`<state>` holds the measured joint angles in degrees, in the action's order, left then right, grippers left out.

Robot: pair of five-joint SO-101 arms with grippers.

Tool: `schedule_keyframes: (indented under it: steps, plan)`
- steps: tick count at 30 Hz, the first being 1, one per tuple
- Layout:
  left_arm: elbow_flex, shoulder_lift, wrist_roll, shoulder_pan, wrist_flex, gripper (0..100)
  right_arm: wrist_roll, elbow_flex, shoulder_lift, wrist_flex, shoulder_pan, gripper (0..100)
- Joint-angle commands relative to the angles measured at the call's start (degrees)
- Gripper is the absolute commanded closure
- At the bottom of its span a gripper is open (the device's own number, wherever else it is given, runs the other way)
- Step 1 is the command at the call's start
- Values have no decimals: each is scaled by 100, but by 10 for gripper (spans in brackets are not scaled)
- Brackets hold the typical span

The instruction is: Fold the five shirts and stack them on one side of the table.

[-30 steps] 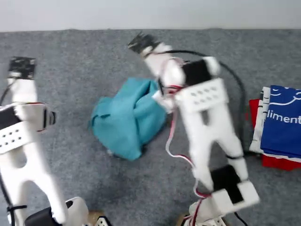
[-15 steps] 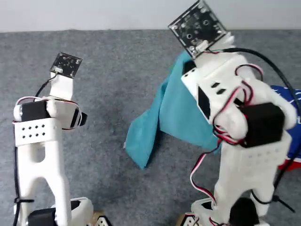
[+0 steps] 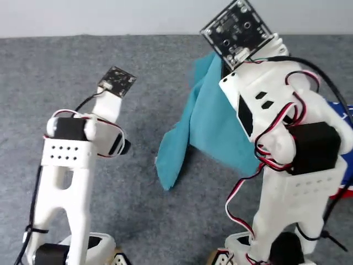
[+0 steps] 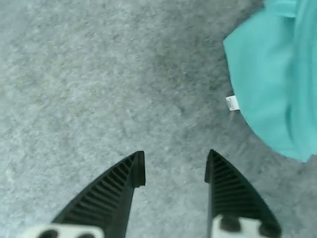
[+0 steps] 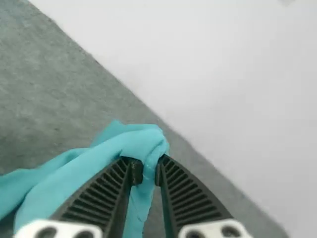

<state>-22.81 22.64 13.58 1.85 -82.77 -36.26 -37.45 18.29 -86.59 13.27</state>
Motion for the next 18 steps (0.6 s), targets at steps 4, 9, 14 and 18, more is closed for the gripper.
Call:
schedule_keyframes:
  steps: [4, 9, 14, 18]
  plan:
    - [75, 255, -527, -185, 325, 795, -730, -44, 22, 75, -40, 988]
    - [356, 264, -703, -1108, 360, 797, -1046, 677, -312, 13, 251, 988]
    - [892, 264, -659, -2136, 202, 797, -1301, 1380, -655, -831, 1077, 988]
    - [1279, 264, -352, -2699, -44, 797, -1292, 1802, -848, -1578, 1569, 989]
